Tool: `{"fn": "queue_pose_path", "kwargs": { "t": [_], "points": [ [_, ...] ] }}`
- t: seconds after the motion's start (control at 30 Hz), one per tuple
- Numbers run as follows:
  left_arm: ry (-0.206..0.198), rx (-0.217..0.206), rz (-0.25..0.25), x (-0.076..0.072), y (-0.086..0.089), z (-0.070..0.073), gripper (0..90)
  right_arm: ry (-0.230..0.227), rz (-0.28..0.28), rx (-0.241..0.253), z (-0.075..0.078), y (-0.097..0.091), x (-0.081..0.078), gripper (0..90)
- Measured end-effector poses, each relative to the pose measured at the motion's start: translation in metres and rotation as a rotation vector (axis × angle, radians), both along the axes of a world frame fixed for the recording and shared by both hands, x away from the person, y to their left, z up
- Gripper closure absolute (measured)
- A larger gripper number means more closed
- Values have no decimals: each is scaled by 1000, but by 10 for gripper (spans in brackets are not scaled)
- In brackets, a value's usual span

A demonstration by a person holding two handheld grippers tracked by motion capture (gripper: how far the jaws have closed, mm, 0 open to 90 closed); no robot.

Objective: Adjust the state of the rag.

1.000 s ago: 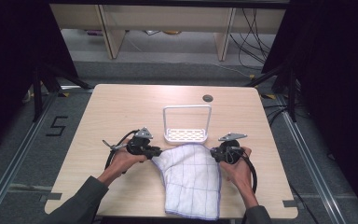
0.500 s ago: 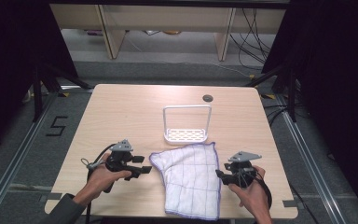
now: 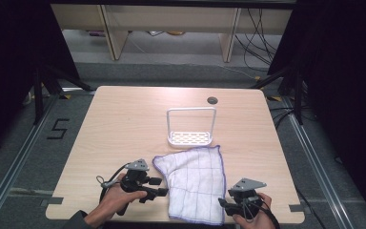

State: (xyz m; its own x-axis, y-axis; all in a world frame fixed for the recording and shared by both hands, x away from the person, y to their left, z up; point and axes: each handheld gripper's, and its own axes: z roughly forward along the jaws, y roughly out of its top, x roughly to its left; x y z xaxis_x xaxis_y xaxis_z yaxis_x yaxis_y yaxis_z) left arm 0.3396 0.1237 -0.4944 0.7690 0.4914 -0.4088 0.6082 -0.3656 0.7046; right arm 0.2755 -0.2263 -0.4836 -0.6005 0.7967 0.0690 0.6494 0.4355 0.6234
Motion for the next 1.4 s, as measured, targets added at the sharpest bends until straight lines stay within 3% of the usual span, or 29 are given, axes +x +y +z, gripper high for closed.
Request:
{"fn": "queue_pose_path", "kwargs": {
  "t": [0.1,0.3,0.47,0.5,0.53,0.63,0.73,0.93,1.0,1.03,1.07,1.1,1.17,1.2,1.23,1.27,1.3,1.37,1.4],
  "points": [
    [-11,38,1,3,-9,-3,414,8,-1,-16,-3,1,-4,503],
    [-13,59,24,9,-20,-9,440,42,8,-20,-11,9,-7,518],
    [-75,87,23,11,-21,-11,688,32,46,-41,-14,10,-6,670],
    [-105,100,13,11,-20,-11,751,30,56,-40,-14,10,-7,706],
    [-113,106,3,11,-20,-11,833,31,76,-33,-13,10,-7,793],
    [-144,121,-22,9,-18,-10,883,27,91,-21,-14,9,-7,866],
    [-139,100,-37,9,-12,-6,887,-4,102,-12,-12,8,-7,881],
    [-122,100,-54,12,14,6,887,-28,97,-7,2,-8,-5,884],
    [-120,104,-51,14,24,9,887,-7,75,2,6,-17,-3,884],
    [-106,104,-51,17,30,11,887,-23,60,18,6,-21,-2,884],
    [-100,102,-44,18,34,12,887,4,49,11,9,-26,-2,884],
    [-94,100,-47,21,37,12,887,-26,52,13,7,-29,0,884],
    [-68,83,-49,25,39,10,885,-13,35,28,5,-35,4,884],
    [-71,101,-50,25,38,9,882,5,26,44,4,-35,4,883],
    [-75,116,-60,23,36,7,877,8,37,29,3,-35,5,882],
    [-92,133,-62,22,34,4,861,13,39,26,0,-32,4,881],
    [-90,143,-52,21,32,3,790,20,52,3,-1,-30,5,875],
    [-78,153,-26,20,32,0,652,12,39,-9,-4,-27,5,840],
    [-53,146,-14,19,33,-1,591,17,42,-37,-4,-27,4,791]
  ]
}}
